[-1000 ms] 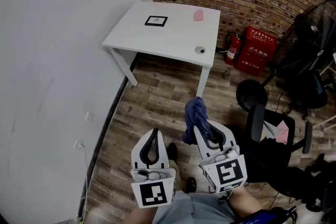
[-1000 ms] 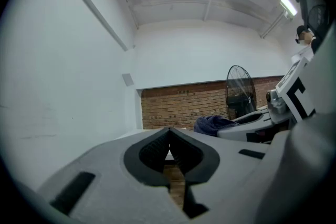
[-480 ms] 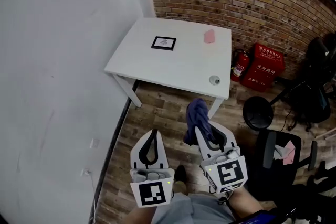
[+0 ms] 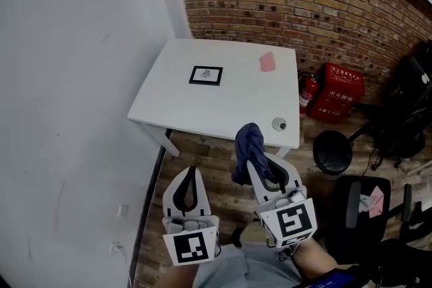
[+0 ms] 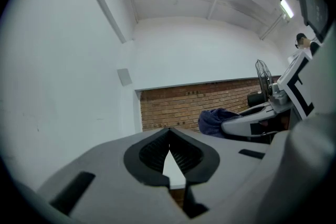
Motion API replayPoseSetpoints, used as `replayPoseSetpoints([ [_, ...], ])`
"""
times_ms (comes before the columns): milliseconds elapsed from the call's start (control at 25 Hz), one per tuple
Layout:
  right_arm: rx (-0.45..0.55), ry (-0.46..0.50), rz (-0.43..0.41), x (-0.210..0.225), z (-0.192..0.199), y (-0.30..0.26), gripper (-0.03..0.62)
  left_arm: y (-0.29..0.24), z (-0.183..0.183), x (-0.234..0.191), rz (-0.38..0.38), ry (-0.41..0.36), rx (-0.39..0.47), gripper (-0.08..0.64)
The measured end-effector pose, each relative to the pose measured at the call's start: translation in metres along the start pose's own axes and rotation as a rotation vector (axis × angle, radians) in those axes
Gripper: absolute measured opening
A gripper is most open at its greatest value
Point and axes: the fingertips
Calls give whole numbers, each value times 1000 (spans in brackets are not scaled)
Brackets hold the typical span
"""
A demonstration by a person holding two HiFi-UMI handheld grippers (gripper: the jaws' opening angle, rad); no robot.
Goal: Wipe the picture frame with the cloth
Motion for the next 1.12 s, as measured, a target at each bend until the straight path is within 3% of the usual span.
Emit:
replayPoseSetpoints([
  [440, -16, -38, 2, 33, 21, -69, 89, -65, 36, -14, 14, -13, -54, 8],
  [880, -49, -90, -7, 106, 40, -192, 87, -210, 61, -32, 48, -36, -79, 8],
  [1120, -27, -81, -1, 142, 22, -253, 87, -281, 55, -41, 81, -35, -71, 8],
])
Point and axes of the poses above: the fingertips, and each gripper's own axes: y backward along the fingers, x to its right, z out of its underside, and after that the axes turned 11 degrees about -z, right-handed
